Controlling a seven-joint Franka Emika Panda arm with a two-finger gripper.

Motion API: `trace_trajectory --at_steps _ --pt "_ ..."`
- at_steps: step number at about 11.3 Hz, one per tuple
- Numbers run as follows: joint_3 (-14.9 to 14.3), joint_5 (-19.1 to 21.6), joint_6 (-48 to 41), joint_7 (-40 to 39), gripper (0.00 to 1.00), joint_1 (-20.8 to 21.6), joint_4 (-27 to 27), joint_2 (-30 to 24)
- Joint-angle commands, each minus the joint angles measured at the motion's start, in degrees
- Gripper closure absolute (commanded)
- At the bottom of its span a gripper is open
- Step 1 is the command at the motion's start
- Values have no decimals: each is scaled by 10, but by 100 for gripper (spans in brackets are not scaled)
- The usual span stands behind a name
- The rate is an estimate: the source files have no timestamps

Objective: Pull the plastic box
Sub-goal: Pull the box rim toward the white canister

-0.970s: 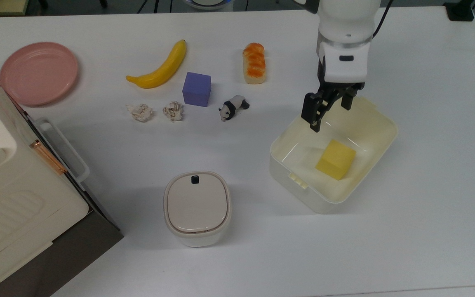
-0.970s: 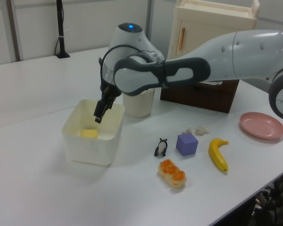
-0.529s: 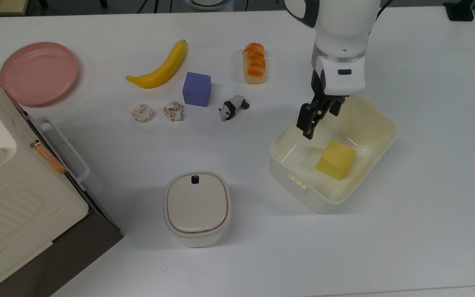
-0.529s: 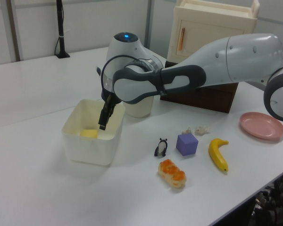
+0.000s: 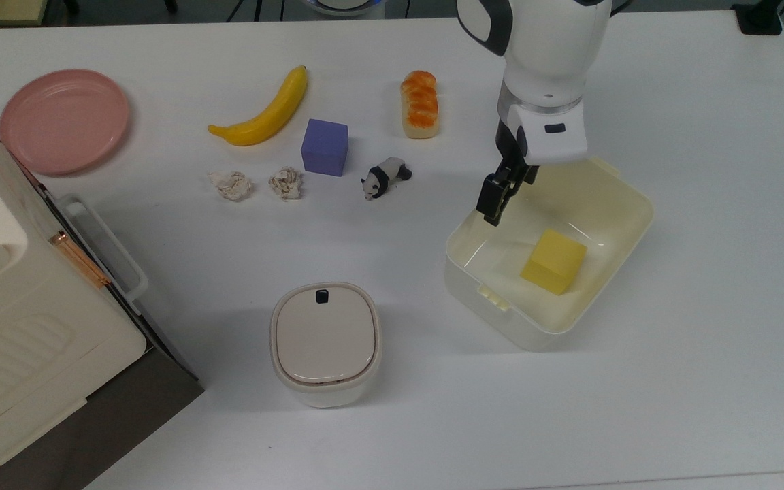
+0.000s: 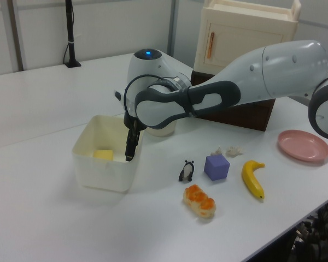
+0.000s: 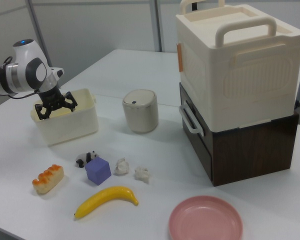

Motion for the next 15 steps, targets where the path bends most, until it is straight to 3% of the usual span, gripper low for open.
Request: trace_trajectory --at_steps 1,6,12,15 --pt "-6 -11 -33 -12 0 1 -46 -47" --pt "-31 -37 -71 -13 0 1 -77 -69" --pt "-33 -52 -70 6 0 -8 -87 -80" --pt "-24 -41 -62 195 0 -1 -42 -84"
